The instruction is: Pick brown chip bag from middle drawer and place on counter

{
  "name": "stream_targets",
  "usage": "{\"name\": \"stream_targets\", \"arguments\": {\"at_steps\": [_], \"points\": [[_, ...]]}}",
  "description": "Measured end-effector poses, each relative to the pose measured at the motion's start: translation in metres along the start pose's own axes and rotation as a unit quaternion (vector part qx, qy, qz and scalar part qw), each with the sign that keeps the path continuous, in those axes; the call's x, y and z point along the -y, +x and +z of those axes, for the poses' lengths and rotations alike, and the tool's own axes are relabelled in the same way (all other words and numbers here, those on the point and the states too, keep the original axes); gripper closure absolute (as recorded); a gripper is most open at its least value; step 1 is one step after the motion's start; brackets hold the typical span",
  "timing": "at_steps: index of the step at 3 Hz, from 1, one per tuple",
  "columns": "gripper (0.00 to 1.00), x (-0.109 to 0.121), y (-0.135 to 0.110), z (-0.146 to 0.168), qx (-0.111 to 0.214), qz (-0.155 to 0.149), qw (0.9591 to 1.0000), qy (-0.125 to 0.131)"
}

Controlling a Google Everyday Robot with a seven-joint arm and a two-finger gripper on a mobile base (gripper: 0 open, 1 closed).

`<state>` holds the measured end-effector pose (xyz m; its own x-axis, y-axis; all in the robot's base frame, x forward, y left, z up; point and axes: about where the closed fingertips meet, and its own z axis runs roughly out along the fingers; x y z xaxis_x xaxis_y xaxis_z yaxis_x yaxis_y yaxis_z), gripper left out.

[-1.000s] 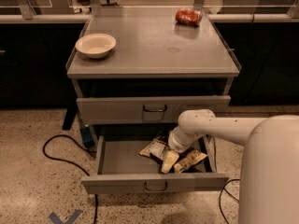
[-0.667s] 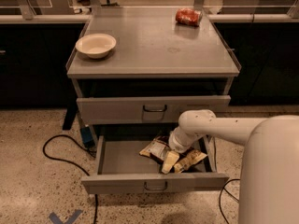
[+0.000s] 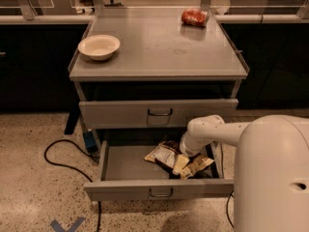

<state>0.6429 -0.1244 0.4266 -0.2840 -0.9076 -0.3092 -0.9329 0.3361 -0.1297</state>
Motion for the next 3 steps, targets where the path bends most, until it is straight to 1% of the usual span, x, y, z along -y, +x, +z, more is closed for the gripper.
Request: {"name": "stream_targets", "arguments": {"at_steps": [1,2,3], "points": [[0.00,0.000,0.000,0.000,0.000,0.000,1.0000,0.000],[0.00,-0.013,0.007,0.022,-0.002,0.003,0.9998,-0.021],[0.00,-0.014,0.008,0.024,-0.002,0.003,0.9997,-0.023]]}}
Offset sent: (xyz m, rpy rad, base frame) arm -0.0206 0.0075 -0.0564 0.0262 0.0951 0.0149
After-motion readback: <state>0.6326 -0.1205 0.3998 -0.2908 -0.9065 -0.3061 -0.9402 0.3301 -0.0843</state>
